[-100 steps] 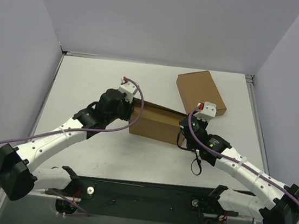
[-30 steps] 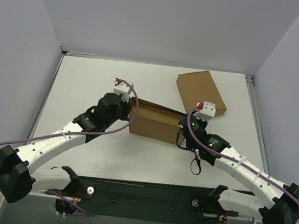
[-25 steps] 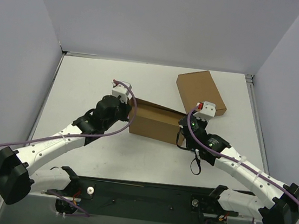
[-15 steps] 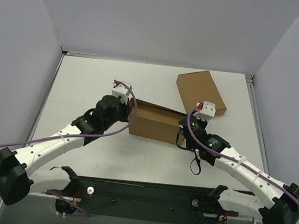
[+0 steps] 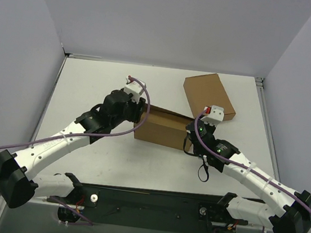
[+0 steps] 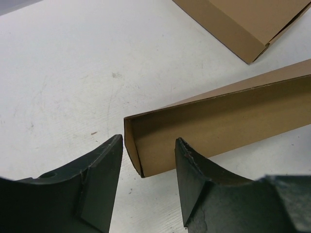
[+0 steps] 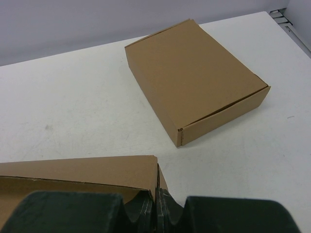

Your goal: Fold the paper box

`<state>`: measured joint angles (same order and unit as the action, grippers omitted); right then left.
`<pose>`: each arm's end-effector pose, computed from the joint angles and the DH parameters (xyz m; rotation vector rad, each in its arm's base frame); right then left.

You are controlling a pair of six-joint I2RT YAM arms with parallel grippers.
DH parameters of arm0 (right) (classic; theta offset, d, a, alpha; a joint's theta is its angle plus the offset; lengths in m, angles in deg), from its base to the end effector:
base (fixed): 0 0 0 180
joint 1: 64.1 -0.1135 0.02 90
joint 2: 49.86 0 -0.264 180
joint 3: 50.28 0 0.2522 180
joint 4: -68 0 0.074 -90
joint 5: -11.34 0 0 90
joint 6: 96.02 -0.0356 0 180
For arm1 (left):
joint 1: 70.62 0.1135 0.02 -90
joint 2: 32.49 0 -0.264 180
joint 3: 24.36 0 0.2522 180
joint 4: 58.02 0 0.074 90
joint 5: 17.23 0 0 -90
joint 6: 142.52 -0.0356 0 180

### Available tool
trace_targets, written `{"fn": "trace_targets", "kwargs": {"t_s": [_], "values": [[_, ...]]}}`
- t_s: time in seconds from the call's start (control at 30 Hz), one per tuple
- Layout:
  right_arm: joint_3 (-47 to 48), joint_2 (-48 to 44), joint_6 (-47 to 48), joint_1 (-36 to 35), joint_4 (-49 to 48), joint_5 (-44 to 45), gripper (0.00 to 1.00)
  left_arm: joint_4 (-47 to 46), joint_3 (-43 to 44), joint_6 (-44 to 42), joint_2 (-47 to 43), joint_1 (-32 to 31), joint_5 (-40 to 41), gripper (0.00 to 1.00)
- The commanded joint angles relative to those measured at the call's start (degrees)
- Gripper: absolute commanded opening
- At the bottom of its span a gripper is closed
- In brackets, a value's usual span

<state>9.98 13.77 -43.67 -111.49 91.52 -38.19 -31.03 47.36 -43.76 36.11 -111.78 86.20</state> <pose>0.1826 0.1644 0.2895 0.2650 1.9131 0.2701 0.2124 -0.1747 0.3291 0.4076 1.9484 -0.3334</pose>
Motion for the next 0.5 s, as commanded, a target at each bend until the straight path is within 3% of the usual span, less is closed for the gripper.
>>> {"fn": "trace_targets", "kwargs": {"t_s": [0.0, 0.23, 0.33, 0.47], "values": [[-5.46, 4.04, -0.14, -0.59, 16.34, -9.53, 0.00, 2.05, 3.74, -2.86, 0.22, -0.14, 2.56, 0.57], [-5.63, 4.04, -0.14, -0.59, 16.34, -9.44, 0.00, 4.52, 5.15, -2.87, 1.63, -0.14, 3.97, 0.53], [-5.63, 4.13, -0.14, -0.50, 16.26, -9.44, 0.00, 4.69, 4.89, -2.78, 1.63, -0.05, 4.06, 0.38], [-5.72, 4.22, -0.23, -0.59, 16.26, -9.53, 0.00, 4.70, 4.54, -2.34, 1.63, -0.05, 3.62, 0.29]]}}
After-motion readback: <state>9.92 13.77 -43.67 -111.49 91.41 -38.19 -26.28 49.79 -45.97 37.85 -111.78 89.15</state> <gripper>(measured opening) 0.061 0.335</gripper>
